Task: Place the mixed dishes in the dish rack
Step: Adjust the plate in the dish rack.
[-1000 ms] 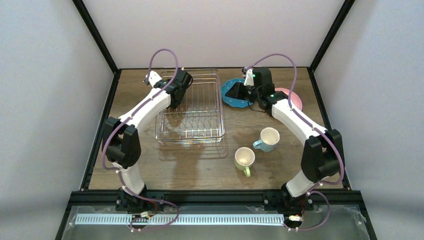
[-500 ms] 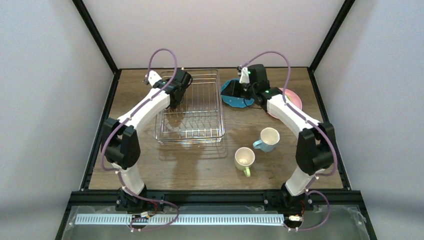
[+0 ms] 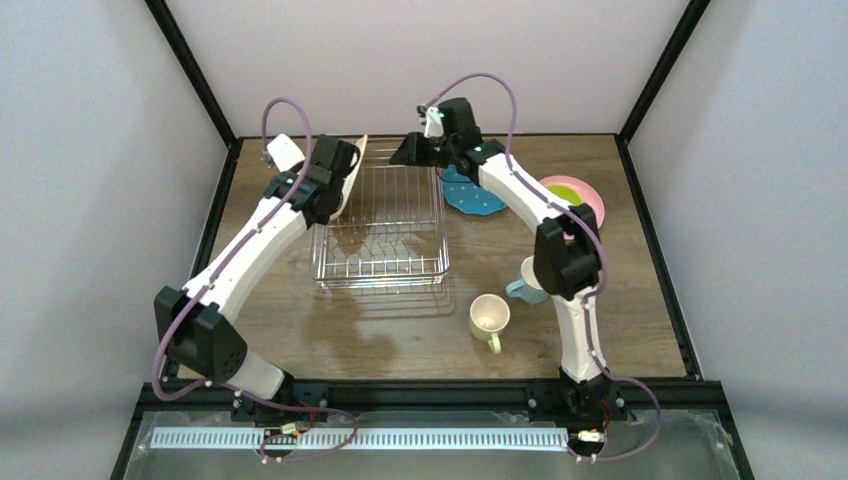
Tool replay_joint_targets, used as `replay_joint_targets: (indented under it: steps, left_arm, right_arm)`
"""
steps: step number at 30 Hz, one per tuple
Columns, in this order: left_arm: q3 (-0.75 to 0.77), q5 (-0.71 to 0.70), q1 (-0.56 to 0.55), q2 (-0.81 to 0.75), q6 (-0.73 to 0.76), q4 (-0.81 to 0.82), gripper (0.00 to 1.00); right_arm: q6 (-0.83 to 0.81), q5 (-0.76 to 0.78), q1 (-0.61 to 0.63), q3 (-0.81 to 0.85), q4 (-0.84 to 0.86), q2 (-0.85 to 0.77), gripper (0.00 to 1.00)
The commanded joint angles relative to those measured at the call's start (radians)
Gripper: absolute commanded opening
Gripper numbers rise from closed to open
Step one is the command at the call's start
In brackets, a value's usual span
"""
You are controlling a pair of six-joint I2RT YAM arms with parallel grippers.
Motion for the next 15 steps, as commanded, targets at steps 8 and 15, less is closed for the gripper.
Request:
replay_joint_targets:
  steps: [8, 15]
  left_arm:
    - [-0.106, 0.116, 0.003, -0.122, 0.064, 0.055, 0.92]
    - [-0.12, 0.117, 0.002, -0.131, 0.087, 0.048, 0.92]
  right_arm:
    - [0.088, -0.051, 0.029, 0.412, -0.105, 0.332, 0.67]
    - [0.124, -0.08, 0.06, 0.526, -0.097, 0.444, 0.66]
